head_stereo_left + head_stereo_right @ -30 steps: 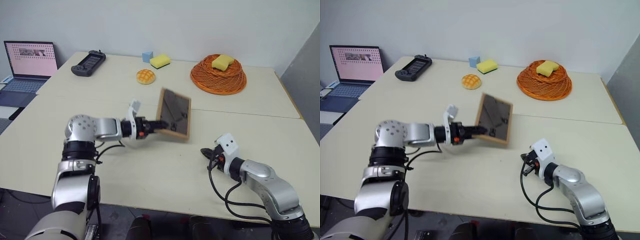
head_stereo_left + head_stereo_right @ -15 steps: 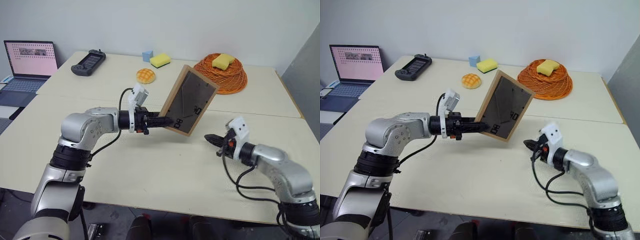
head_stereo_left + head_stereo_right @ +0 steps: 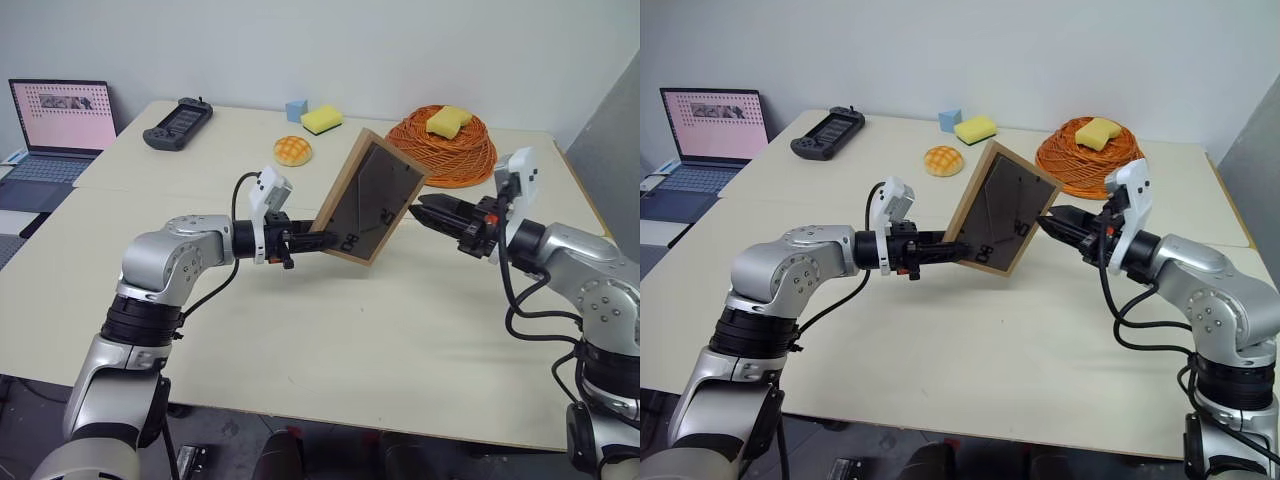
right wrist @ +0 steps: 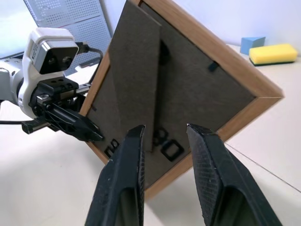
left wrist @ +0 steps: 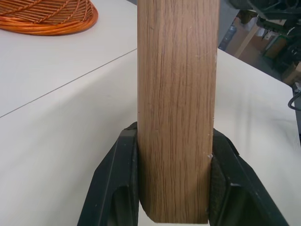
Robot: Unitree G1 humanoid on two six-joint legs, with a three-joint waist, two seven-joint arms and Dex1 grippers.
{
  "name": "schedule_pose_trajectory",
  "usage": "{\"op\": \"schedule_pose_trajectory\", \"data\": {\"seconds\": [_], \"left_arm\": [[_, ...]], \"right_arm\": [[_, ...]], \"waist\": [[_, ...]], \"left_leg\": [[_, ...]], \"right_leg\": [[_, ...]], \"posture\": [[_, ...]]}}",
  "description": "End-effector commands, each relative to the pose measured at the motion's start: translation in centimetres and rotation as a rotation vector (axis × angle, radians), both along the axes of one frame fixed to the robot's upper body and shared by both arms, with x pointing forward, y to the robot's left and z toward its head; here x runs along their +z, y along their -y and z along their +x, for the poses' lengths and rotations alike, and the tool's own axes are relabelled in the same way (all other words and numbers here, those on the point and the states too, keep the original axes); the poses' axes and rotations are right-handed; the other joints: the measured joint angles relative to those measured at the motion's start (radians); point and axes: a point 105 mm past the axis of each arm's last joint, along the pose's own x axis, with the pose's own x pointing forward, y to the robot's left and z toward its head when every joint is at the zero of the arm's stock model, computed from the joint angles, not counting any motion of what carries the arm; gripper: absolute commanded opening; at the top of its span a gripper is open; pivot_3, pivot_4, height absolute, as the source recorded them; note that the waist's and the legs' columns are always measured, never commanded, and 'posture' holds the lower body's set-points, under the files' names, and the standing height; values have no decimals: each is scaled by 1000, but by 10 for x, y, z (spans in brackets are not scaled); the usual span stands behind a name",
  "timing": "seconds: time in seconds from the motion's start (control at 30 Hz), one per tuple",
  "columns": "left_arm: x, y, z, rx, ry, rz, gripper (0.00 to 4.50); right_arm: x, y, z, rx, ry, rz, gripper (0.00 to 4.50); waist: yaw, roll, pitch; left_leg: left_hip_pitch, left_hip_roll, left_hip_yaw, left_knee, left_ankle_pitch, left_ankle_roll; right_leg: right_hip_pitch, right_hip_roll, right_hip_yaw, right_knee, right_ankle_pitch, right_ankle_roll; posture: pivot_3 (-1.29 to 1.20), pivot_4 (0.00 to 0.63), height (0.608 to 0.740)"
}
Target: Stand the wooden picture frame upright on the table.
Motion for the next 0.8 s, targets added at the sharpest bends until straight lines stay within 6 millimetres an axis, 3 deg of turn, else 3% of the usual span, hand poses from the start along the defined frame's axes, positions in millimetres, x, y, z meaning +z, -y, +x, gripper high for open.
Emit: {"op": "schedule_pose_trajectory", "data": {"seconds": [0.03, 0.33, 0.47, 0.8], "left_arm": [[23, 5, -6, -40, 96, -36, 1304], [24, 9, -7, -57, 102, -42, 1304], [25, 11, -7, -61, 99, -48, 1304], [23, 9, -3, -37, 82, -61, 1304]], "right_arm": [[11, -16, -4, 53, 40, 22, 1378], [18, -28, 2, 88, 51, 41, 1378], [18, -36, 4, 105, 66, 11, 1979], [23, -47, 6, 127, 85, 15, 1979]], "waist": [[0, 0, 0], [0, 0, 0], [0, 0, 0], [0, 0, 0]], "left_leg": [[0, 0, 0, 0, 0, 0], [0, 0, 0, 0, 0, 0], [0, 0, 0, 0, 0, 0], [0, 0, 0, 0, 0, 0]], "right_leg": [[0, 0, 0, 0, 0, 0], [0, 0, 0, 0, 0, 0], [0, 0, 0, 1, 0, 0], [-1, 0, 0, 1, 0, 0]], "posture": [[0, 150, 740], [0, 150, 740], [0, 150, 740], [0, 150, 740]]}}
